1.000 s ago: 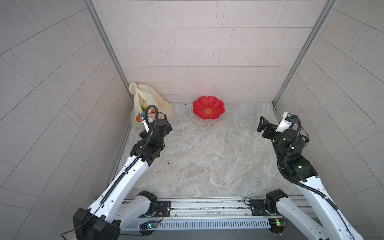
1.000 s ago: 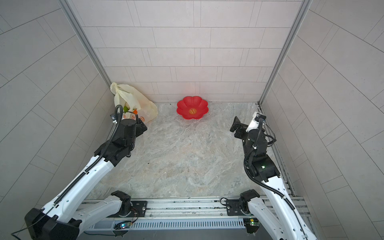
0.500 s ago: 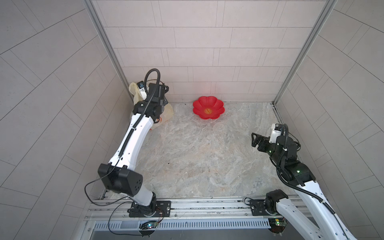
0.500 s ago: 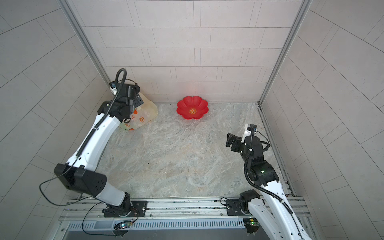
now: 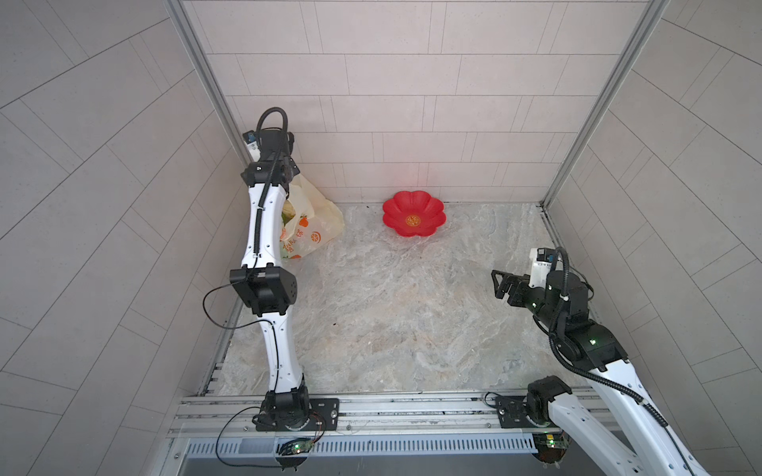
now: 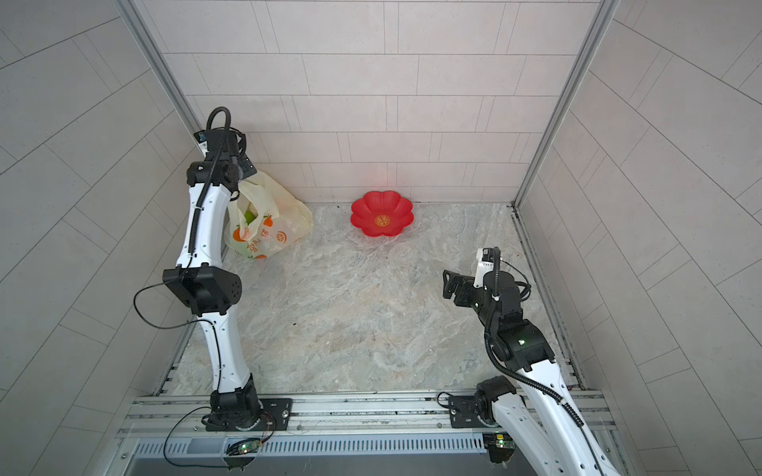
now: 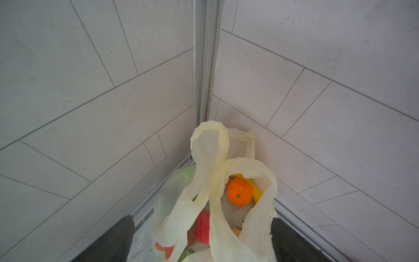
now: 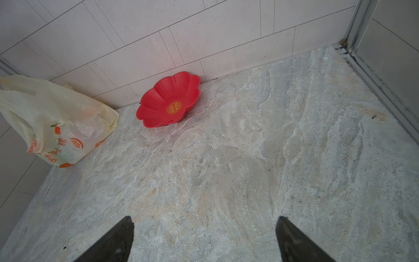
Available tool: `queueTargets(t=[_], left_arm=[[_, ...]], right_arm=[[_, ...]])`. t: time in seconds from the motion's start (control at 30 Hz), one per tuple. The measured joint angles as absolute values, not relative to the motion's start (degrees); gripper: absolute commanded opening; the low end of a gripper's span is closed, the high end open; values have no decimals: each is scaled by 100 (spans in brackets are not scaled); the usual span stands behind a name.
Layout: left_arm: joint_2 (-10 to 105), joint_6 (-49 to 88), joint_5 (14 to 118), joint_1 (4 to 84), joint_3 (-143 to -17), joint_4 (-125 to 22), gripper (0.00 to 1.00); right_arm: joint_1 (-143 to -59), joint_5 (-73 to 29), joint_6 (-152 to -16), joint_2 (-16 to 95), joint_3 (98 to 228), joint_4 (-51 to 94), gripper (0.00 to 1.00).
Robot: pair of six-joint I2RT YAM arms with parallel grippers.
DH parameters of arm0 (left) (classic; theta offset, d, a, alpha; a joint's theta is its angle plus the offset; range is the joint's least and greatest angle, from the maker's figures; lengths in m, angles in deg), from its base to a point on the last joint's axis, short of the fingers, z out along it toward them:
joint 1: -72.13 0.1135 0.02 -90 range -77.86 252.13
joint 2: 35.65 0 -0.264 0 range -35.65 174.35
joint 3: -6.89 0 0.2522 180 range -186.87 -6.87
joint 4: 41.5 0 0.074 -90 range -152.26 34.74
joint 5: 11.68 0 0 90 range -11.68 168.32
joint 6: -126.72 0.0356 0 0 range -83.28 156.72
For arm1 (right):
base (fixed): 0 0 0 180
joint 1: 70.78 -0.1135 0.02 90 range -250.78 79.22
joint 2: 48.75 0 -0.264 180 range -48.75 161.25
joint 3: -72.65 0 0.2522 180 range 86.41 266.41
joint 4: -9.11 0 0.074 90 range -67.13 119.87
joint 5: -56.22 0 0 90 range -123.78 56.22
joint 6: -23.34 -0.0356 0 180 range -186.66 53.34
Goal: Take fruits out of the plastic bag
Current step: Move the plastic bag to the center of the table.
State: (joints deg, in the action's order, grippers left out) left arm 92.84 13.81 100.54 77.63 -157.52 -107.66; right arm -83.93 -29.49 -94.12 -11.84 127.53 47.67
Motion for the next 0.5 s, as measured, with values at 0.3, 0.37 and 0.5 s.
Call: queueTargets(t=[0.3, 0.37, 0.5], left_arm=[[10108, 1639, 9226, 7977, -15868, -10729, 65], [10226, 1608, 9000, 8041, -15874, -10707, 42], [10302, 1516, 8557, 8111, -15899, -10731, 13]], right_arm=[[-8428, -2947, -9408, -1068, 12692, 4786, 96], [-8428, -2949, -9408, -1046, 12668, 4802, 96], [-8428, -2953, -9406, -1035, 12655, 4836, 95]])
